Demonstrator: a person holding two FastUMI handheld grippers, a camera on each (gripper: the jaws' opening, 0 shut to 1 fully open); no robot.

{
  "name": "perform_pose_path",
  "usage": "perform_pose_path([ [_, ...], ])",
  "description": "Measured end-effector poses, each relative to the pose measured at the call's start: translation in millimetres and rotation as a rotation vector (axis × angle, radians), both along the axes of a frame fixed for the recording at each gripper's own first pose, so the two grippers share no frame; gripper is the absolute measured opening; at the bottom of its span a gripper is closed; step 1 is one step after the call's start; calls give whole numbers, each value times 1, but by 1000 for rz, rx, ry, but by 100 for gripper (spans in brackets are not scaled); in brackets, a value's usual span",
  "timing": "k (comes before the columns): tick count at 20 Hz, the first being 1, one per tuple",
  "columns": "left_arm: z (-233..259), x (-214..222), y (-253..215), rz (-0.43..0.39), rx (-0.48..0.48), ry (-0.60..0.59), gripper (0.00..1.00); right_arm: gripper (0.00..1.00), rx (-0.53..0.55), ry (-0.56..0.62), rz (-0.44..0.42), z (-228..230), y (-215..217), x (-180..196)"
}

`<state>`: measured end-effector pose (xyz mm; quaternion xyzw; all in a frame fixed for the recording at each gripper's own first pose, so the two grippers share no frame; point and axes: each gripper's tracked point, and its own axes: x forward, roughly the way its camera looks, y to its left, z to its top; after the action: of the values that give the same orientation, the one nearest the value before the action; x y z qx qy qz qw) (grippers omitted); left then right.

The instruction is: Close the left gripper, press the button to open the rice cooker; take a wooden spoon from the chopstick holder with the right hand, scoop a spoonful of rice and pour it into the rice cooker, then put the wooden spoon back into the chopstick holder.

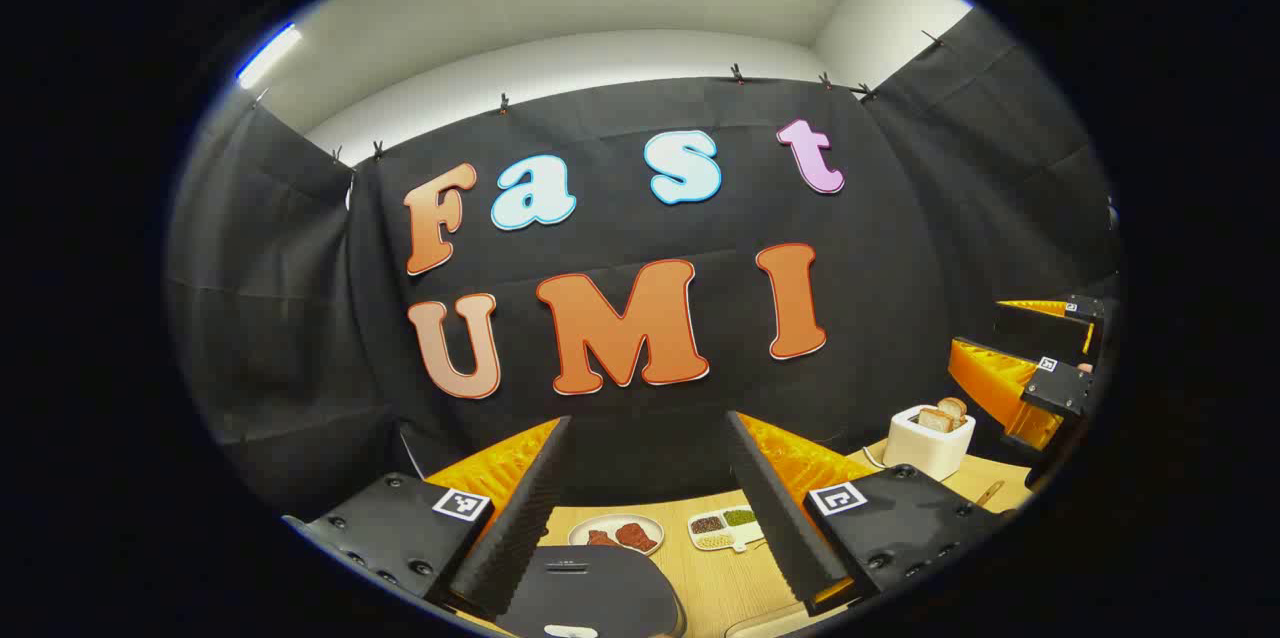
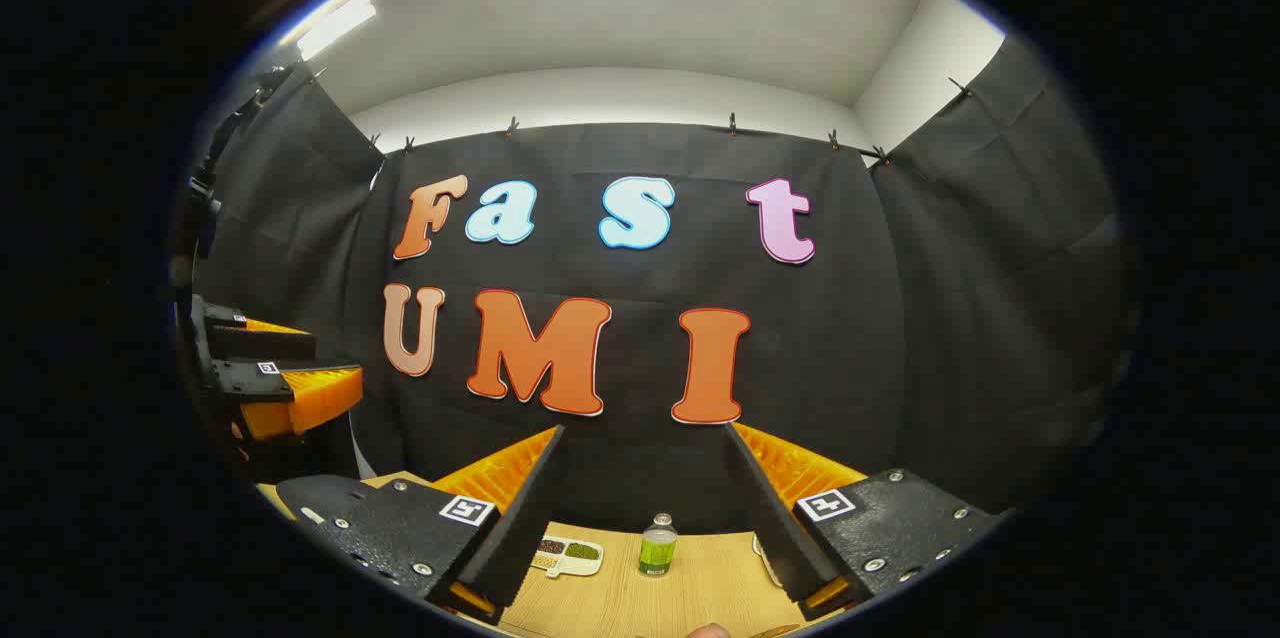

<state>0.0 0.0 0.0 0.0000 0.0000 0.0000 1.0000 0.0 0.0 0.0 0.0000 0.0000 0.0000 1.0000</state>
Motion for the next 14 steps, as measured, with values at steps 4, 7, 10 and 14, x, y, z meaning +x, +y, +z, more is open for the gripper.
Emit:
perform_pose_path([
  [4, 1, -1, -1, 2, -1, -6, 100, 94, 2, -5, -3, 1, -2, 0],
  [7, 3, -1, -2, 2, 1, -8, 100, 94, 6, -11, -3, 3, -4, 1],
  [10, 3, -4, -5, 7, 2, -8, 100, 94, 8, -20, -4, 7, -8, 1],
  [14, 4, -8, -5, 25, 2, -4, 100, 94, 19, -22, -14, 9, -17, 6],
])
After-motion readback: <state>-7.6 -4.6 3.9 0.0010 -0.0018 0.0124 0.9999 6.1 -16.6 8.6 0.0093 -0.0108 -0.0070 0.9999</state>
